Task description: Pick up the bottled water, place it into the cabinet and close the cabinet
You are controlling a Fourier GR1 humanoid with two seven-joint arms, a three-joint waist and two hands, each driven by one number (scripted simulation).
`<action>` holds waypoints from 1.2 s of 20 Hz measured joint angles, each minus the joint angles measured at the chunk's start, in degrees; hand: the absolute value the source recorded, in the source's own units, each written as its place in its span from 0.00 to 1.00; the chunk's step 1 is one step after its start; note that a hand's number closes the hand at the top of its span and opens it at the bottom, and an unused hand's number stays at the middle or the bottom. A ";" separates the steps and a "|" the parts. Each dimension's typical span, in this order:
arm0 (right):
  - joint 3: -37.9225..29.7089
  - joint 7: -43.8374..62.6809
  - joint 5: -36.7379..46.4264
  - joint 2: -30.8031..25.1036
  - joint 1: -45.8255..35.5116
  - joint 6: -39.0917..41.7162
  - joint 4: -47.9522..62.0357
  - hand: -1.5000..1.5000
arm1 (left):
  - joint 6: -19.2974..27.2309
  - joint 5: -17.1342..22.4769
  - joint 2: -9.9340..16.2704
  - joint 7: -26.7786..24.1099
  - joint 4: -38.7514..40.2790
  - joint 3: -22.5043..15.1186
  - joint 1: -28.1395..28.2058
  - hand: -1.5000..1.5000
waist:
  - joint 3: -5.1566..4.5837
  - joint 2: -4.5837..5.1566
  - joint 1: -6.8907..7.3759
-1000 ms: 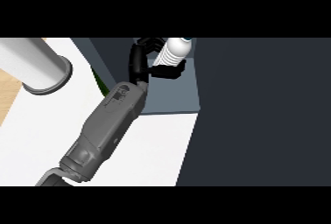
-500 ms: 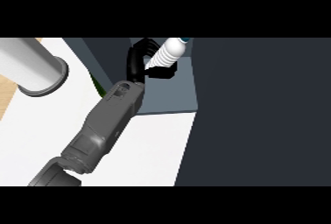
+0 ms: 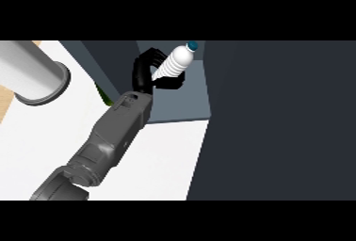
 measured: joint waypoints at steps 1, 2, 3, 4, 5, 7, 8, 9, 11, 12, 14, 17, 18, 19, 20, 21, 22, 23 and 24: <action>-0.10 -0.14 -0.18 0.23 -0.08 0.00 0.14 0.00 | 0.25 -0.15 -0.03 0.10 0.65 -0.11 -0.38 0.00 | 0.00 0.00 0.02; -0.16 -0.10 -0.24 0.27 -0.32 0.00 0.08 0.00 | 0.63 -0.45 0.02 0.14 1.37 -0.14 -0.77 0.00 | 0.00 0.01 0.05; -0.01 -0.16 -0.28 0.11 -0.13 -0.04 0.01 0.00 | 1.19 -0.80 0.02 0.15 2.07 -0.32 -1.12 0.00 | -0.01 0.01 -0.12; 0.04 -0.63 -0.37 -0.03 0.10 0.01 0.04 0.00 | 1.97 -1.25 0.00 0.42 2.94 -0.55 -1.65 0.00 | 0.00 0.09 -0.40; -0.17 -0.68 -0.47 -0.23 0.10 0.13 0.05 0.00 | 2.11 -1.71 0.19 0.14 3.60 -0.80 -1.47 0.00 | 0.00 0.11 -0.33; -0.14 -0.96 -0.65 -0.16 -0.04 0.18 0.21 0.00 | 3.20 -2.82 0.32 0.38 5.16 -1.53 -1.94 0.00 | 0.00 0.23 -0.48; 0.04 -0.84 -0.69 -0.15 -0.05 0.14 0.20 0.00 | 3.80 -3.30 0.25 0.38 5.85 -1.87 -1.79 0.00 | -0.01 0.24 -0.53; -0.32 -0.74 -0.80 -0.29 -0.18 0.28 0.15 0.00 | 4.29 -3.74 0.18 0.80 6.31 -2.23 -2.16 0.00 | -0.01 0.22 -0.47; -0.05 -1.28 -0.93 -0.35 0.28 0.22 0.13 0.00 | 5.32 -4.33 0.20 0.97 7.11 -2.53 -2.34 0.00 | -0.01 0.24 -0.58; 0.17 -1.63 -0.96 -0.36 0.46 0.15 0.18 0.00 | 5.55 -4.45 0.57 0.68 7.39 -2.53 -1.97 0.00 | -0.01 0.31 -0.73; 0.28 -1.82 -1.02 -0.65 0.82 0.07 0.09 0.00 | 6.40 -4.75 0.45 0.99 7.71 -2.65 -2.24 0.00 | -0.02 0.27 -0.73; 0.42 -2.09 -1.11 -0.71 0.66 0.03 0.14 0.00 | 7.34 -4.78 0.21 0.94 7.71 -2.43 -2.16 0.00 | -0.04 0.32 -0.78; 0.40 -2.60 -1.33 -0.50 0.64 0.11 0.51 0.00 | 7.54 -4.77 0.16 0.95 7.59 -2.39 -2.22 0.00 | -0.03 0.36 -0.82; 0.06 -2.70 -1.58 -0.82 0.55 0.41 0.34 0.00 | 7.44 -4.63 0.12 0.34 7.19 -2.22 -1.72 0.00 | -0.03 0.41 -0.95; 0.09 -2.45 -1.61 -0.78 0.34 0.42 0.33 0.00 | 7.17 -4.54 0.07 0.08 6.85 -2.13 -1.59 0.00 | -0.05 0.40 -0.97; 0.00 -2.25 -1.65 -0.88 0.20 0.54 0.31 0.00 | 6.72 -4.41 0.04 -0.39 6.33 -2.00 -1.47 0.00 | -0.05 0.37 -0.91; -0.07 -1.87 -1.67 -0.85 -0.17 0.58 0.31 0.00 | 5.90 -4.28 0.11 -0.63 6.01 -1.78 -1.74 0.00 | -0.07 0.40 -0.82; 0.04 -1.86 -1.67 -1.02 -0.06 0.57 0.23 0.00 | 4.97 -4.13 0.08 -1.44 5.59 -1.58 -1.39 0.00 | -0.07 0.37 -0.83; -0.23 -1.64 -1.70 -0.91 -0.41 0.47 0.19 0.00 | 3.53 -3.96 0.25 -2.16 5.02 -1.34 -1.39 0.00 | -0.09 0.37 -0.68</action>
